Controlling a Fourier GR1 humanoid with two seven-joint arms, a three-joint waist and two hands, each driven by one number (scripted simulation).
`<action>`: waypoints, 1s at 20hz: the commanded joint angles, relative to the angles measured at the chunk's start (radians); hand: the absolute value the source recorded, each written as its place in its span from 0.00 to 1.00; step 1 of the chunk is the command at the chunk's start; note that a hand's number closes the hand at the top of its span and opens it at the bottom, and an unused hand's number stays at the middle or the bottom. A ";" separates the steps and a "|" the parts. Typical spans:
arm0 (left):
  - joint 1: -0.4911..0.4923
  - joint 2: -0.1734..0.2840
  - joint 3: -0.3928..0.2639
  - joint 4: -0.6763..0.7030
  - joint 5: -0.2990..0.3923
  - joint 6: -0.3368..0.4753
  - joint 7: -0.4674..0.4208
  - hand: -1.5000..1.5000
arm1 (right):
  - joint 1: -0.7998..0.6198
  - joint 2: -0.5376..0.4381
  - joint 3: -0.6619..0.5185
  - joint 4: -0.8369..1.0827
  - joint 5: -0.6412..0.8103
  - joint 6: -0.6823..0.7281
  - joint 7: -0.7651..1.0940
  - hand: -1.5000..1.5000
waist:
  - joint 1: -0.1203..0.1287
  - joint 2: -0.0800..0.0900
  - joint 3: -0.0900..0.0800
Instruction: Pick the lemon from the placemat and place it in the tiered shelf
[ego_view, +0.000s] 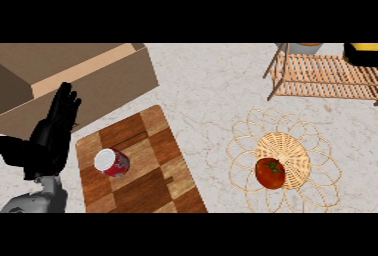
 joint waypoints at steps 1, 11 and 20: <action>-0.016 0.020 0.010 -0.039 0.015 -0.015 0.039 0.50 | -0.100 -0.010 -0.028 0.168 -0.028 -0.014 -0.028 0.00 | 0.009 0.002 0.000; 0.020 -0.032 -0.034 -0.024 -0.046 0.033 -0.001 0.50 | -0.121 -0.080 -0.076 0.302 -0.113 0.072 -0.234 0.00 | 0.000 -0.001 0.000; 0.051 0.005 0.020 0.017 0.011 -0.027 -0.065 0.50 | -0.184 -0.176 -0.169 0.286 -0.228 0.084 -0.168 0.00 | -0.007 -0.004 -0.001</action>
